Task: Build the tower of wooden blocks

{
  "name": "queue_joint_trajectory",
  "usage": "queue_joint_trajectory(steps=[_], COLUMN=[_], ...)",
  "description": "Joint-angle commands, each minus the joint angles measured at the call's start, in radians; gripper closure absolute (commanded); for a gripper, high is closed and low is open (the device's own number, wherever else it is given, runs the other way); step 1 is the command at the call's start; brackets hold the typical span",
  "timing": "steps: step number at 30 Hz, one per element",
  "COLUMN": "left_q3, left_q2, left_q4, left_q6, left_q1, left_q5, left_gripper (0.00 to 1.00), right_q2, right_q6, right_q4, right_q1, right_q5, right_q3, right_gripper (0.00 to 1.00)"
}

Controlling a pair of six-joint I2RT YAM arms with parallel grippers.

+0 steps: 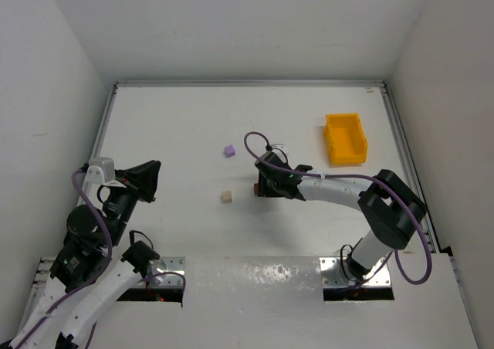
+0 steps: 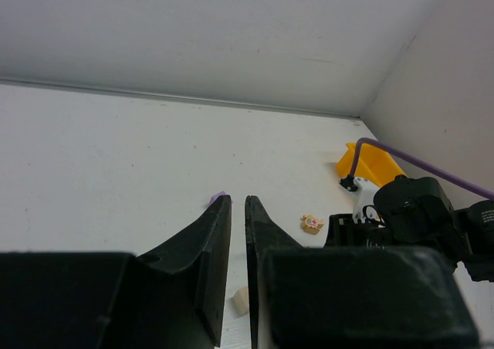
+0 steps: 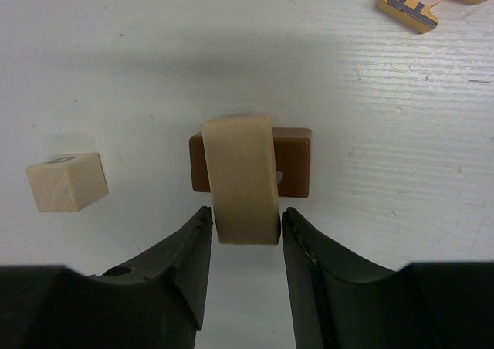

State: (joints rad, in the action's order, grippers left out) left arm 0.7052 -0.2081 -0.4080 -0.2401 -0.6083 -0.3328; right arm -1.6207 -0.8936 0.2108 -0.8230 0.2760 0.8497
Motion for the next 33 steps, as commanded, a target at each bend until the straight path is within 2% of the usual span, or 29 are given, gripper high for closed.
queue_joint_trajectory(steps=[1,10,19,24,26,29,30,32,33], left_q3=[0.002,0.002,0.0,0.0,0.0,0.0,0.0,0.0,-0.001], left_q2=[0.007,0.009,0.004,-0.001,-0.005,-0.02,-0.024,-0.039,-0.045], left_q4=[0.009,0.009,0.009,0.008,0.009,0.011,0.012,0.014,0.017], left_q6=[0.007,0.005,0.005,0.005,0.007,0.007,0.007,0.009,0.009], left_q1=[-0.01,-0.01,-0.01,-0.01,-0.011,-0.01,-0.01,-0.01,-0.01], left_q5=[-0.011,-0.009,-0.009,-0.011,-0.011,-0.009,-0.008,-0.006,-0.006], left_gripper=[0.88,0.88,0.88,0.88,0.88,0.88,0.88,0.88,0.88], right_q2=[0.005,0.015,0.044,0.128,0.156,0.215,0.244,0.26,0.252], right_q6=[-0.002,-0.001,0.019,0.059,0.076,0.157,0.186,0.247,0.313], right_q4=[-0.022,-0.01,0.024,0.094,0.134,0.162,0.154,0.118,0.108], right_q1=[-0.015,-0.016,-0.018,-0.018,-0.018,-0.018,-0.016,-0.018,-0.016], right_q5=[-0.011,-0.001,0.034,0.086,0.104,0.126,0.121,0.105,0.074], right_q3=[0.045,0.043,0.031,0.023,0.028,0.043,0.043,0.052,0.074], right_gripper=[0.59,0.53,0.52,0.49,0.44,0.44,0.48,0.62,0.82])
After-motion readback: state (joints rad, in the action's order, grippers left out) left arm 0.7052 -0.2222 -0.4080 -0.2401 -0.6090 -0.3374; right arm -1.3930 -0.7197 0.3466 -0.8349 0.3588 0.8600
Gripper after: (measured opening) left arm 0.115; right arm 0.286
